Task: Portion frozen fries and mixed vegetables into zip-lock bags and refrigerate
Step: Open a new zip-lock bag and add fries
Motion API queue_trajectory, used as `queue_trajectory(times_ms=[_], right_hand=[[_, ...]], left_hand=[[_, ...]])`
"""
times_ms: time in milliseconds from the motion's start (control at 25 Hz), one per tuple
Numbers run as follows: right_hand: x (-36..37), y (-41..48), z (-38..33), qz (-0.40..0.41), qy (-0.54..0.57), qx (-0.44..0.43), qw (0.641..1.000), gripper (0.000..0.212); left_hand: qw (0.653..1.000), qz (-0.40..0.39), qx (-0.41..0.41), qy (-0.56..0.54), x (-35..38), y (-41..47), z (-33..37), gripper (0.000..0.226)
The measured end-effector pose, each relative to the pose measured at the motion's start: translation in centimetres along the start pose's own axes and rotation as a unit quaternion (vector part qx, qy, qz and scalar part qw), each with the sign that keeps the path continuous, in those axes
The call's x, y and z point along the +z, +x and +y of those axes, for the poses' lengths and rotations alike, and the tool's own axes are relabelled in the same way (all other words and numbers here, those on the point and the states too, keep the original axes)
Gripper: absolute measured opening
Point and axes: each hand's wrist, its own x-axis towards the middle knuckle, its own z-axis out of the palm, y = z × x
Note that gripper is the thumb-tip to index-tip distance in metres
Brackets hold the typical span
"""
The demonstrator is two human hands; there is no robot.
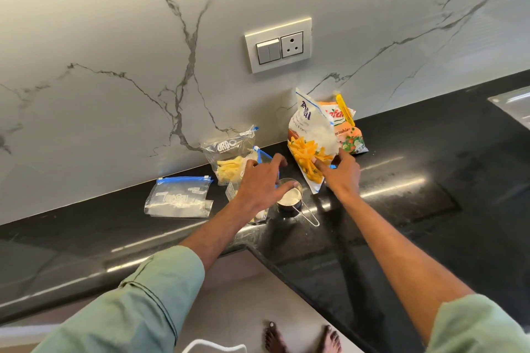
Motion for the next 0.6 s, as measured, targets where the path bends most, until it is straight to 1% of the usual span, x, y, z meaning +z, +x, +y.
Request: queue_trajectory(times_ms=[80,160,200,280,320,360,400,440,480,520,560,600], right_hand=[[0.3,-0.7,-0.1,-0.012,0.011,-0.025,1.0,0.048],[0.8,-1.3,-0.2,-0.024,0.006,-0.07,0.997,0.044],[1.1,-1.7,-0.2,-0.036,-0.003,-0.095,0.995,0.044],[1.7,-2.6,-0.1,-0.087,-0.007,-0.14,0.986,0.04],[1.9,-3.0,-0.1,-0.112,0.0,-0.146,0.983,0.039],[2.0,-3.3,0.1,-0.128,0.018,-0.137,0.982,0.039],[1.8,-3.4,0.1,-0.132,0.053,-0.114,0.983,0.04],[1.6,-3.5,0.1,-0.118,0.104,-0.08,0.984,0.04],[1.3,-3.2,0.3,-0.089,0.159,-0.033,0.983,0.038],[1.0,-2.9,0.5,-0.063,0.216,0.028,0.974,0.032],[0.7,-2.6,0.7,-0.054,0.264,0.103,0.957,0.025],[0.3,-2.3,0.9,-0.069,0.305,0.172,0.934,0.028]], left_hand=[[0.996,0.022,-0.012,-0.086,-0.1,1.1,1.9,0.078],[0.982,0.024,-0.072,-0.173,-0.9,3.0,4.4,0.105],[0.965,0.011,-0.118,-0.232,-1.3,4.4,5.6,0.114],[0.911,0.012,-0.239,-0.337,-2.3,7.5,6.4,0.127],[0.885,0.019,-0.29,-0.365,-2.8,8.9,6.0,0.125],[0.871,0.02,-0.323,-0.37,-3.1,9.9,5.2,0.109],[0.868,0.022,-0.337,-0.364,-3.0,10.6,4.0,0.084],[0.872,0.029,-0.341,-0.35,-2.8,10.9,3.0,0.062],[0.881,0.039,-0.333,-0.335,-2.7,10.8,2.5,0.045],[0.889,0.051,-0.315,-0.33,-2.9,10.5,2.6,0.032],[0.892,0.067,-0.293,-0.337,-3.1,10.1,2.8,0.029],[0.892,0.082,-0.273,-0.352,-3.3,9.7,3.2,0.033]])
